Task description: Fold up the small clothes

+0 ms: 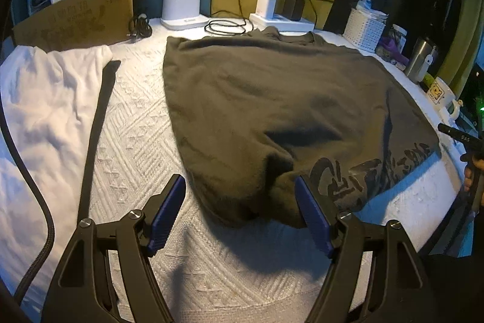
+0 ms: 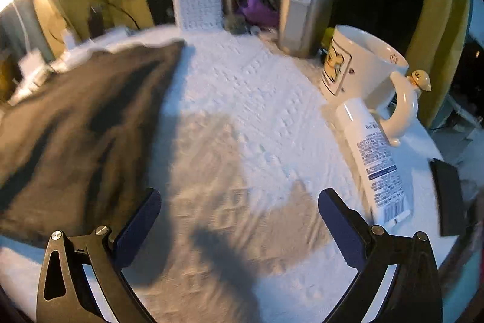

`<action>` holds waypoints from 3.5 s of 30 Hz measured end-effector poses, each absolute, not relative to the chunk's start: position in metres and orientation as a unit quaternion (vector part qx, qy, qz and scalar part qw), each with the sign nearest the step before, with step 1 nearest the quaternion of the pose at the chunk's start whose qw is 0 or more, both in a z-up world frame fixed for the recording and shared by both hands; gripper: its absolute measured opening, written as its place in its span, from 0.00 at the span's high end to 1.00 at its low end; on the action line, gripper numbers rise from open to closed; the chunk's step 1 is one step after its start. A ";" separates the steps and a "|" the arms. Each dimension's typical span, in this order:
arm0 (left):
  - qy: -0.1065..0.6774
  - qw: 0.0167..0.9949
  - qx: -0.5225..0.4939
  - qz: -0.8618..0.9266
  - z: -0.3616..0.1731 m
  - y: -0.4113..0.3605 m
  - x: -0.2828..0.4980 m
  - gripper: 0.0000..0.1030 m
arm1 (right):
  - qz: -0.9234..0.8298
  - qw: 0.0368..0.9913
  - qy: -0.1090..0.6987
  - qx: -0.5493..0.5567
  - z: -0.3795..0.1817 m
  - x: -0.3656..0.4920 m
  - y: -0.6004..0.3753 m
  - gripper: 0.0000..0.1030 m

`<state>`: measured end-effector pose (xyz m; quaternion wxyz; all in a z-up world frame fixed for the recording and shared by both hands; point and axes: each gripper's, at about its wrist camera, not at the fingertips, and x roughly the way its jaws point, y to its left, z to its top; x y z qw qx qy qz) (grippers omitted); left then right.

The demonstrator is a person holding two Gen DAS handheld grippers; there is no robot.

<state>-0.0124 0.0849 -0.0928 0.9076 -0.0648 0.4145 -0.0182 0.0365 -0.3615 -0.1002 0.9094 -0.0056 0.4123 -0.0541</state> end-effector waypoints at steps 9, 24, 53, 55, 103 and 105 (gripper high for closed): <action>0.408 0.909 -0.072 -0.040 -0.093 0.083 -0.021 0.27 | 0.046 0.906 0.417 0.052 -0.104 0.031 -0.339 0.43; 0.425 0.898 -0.110 -0.029 -0.106 0.096 -0.010 0.50 | 0.102 0.898 0.424 0.068 -0.114 0.034 -0.312 0.51; 0.429 0.903 -0.007 -0.022 -0.083 0.083 -0.023 0.87 | 0.075 0.918 0.390 0.019 -0.073 0.023 -0.330 0.92; 0.442 0.897 -0.003 -0.016 -0.095 0.082 -0.025 0.84 | 0.065 0.911 0.407 0.011 -0.089 0.023 -0.331 0.92; 0.455 0.884 -0.088 0.057 -0.080 0.142 -0.042 0.55 | -0.015 0.904 0.423 -0.066 -0.102 0.017 -0.348 0.72; 0.449 0.887 -0.086 0.064 -0.074 0.147 -0.036 0.55 | -0.023 0.905 0.421 -0.061 -0.097 0.017 -0.353 0.72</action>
